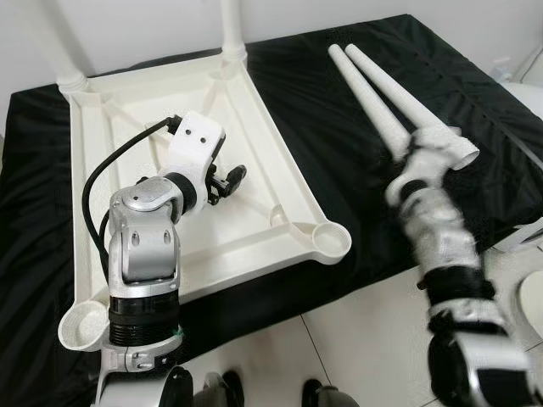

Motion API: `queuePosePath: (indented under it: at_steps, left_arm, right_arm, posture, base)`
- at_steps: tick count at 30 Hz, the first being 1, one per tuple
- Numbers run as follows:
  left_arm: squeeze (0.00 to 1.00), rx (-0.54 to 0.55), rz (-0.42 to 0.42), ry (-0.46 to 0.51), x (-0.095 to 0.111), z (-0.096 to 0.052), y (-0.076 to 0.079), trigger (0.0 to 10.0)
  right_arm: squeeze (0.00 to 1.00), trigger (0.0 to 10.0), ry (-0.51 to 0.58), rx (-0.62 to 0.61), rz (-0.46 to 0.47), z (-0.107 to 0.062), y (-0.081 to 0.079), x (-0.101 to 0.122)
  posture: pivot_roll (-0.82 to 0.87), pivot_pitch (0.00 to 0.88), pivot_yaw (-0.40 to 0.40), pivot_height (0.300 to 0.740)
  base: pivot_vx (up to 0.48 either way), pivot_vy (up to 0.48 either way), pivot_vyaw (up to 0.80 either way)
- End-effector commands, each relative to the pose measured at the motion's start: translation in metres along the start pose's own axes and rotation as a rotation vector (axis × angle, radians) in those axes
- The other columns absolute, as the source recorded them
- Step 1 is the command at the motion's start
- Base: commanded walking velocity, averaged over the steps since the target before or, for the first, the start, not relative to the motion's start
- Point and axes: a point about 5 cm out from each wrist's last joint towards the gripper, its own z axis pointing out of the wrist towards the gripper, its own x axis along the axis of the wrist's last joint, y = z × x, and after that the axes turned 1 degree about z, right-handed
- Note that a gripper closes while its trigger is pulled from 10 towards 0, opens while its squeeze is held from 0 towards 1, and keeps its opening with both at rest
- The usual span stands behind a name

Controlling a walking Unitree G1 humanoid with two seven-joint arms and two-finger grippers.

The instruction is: Building children table

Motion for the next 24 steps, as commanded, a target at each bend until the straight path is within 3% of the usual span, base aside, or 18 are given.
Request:
queuePosePath:
  at_steps: [1, 2, 3, 5, 6, 8, 11, 13, 16, 21, 24]
  left_arm:
    - [0.0, 0.299, -0.017, -0.014, -0.003, -0.002, -0.016, 10.0]
    - [0.0, 0.299, -0.017, -0.014, -0.003, -0.002, -0.016, 10.0]
    - [0.0, 0.302, -0.02, -0.01, -0.002, -0.001, -0.016, 10.0]
    - [0.0, 0.302, -0.02, -0.01, -0.002, -0.001, -0.016, 10.0]
    - [0.0, 0.304, -0.023, -0.004, -0.002, 0.0, -0.015, 10.0]
    - [0.0, 0.304, -0.029, 0.0, -0.001, 0.001, -0.014, 10.0]
    - [0.0, 0.302, -0.035, 0.005, -0.001, 0.003, -0.013, 10.0]
    - [0.0, 0.287, -0.038, 0.022, 0.002, 0.007, -0.009, 10.0]
    - [0.0, 0.259, -0.034, 0.04, 0.004, 0.011, -0.004, 10.0]
    - [0.0, 0.216, -0.012, 0.058, 0.007, 0.013, 0.003, 10.0]
    - [0.0, 0.111, 0.038, 0.11, 0.01, 0.012, 0.016, 10.0]
  right_arm:
    - [0.0, 10.0, 0.044, 0.232, 0.022, -0.005, -0.034, 0.009]
    - [0.0, 10.0, 0.044, 0.232, 0.022, -0.005, -0.034, 0.009]
    - [0.0, 10.0, 0.069, 0.341, 0.043, -0.01, -0.049, 0.013]
    - [0.0, 10.0, 0.069, 0.341, 0.043, -0.01, -0.049, 0.013]
    - [0.0, 10.0, 0.12, 0.435, 0.06, -0.016, -0.059, 0.022]
    - [0.0, 10.0, 0.169, 0.452, 0.071, -0.017, -0.06, 0.032]
    - [0.0, 10.0, 0.222, 0.421, 0.093, -0.016, -0.054, 0.044]
    - [0.0, 10.0, 0.315, 0.332, 0.114, -0.01, -0.038, 0.064]
    - [0.0, 10.0, 0.379, 0.26, 0.124, -0.005, -0.026, 0.08]
    - [0.0, 10.0, 0.383, 0.181, 0.121, -0.001, -0.015, 0.085]
    - [0.0, 10.0, 0.367, 0.109, 0.098, -0.002, -0.005, 0.085]
  posture:
    - [0.0, 0.251, 0.04, 0.74]
    - [0.0, 0.251, 0.04, 0.74]
    - [-0.01, 0.244, 0.036, 0.74]
    - [-0.01, 0.244, 0.036, 0.74]
    - [-0.02, 0.239, 0.034, 0.74]
    - [-0.02, 0.23, 0.032, 0.74]
    - [-0.02, 0.23, 0.032, 0.74]
    - [-0.04, 0.207, 0.03, 0.74]
    - [-0.05, 0.196, 0.028, 0.74]
    - [-0.05, 0.18, 0.017, 0.74]
    - [-0.04, 0.161, 0.01, 0.74]
  base:
    - [0.0, 0.0, 0.0]
    - [0.0, 0.0, 0.0]
    - [0.0, 0.0, 0.0]
    - [0.0, 0.0, 0.0]
    - [0.0, 0.0, 0.0]
    - [0.0, 0.0, 0.0]
    - [0.0, 0.0, 0.0]
    - [0.0, 0.0, 0.0]
    - [0.0, 0.0, 0.0]
    - [0.0, 0.0, 0.0]
    - [0.0, 0.0, 0.0]
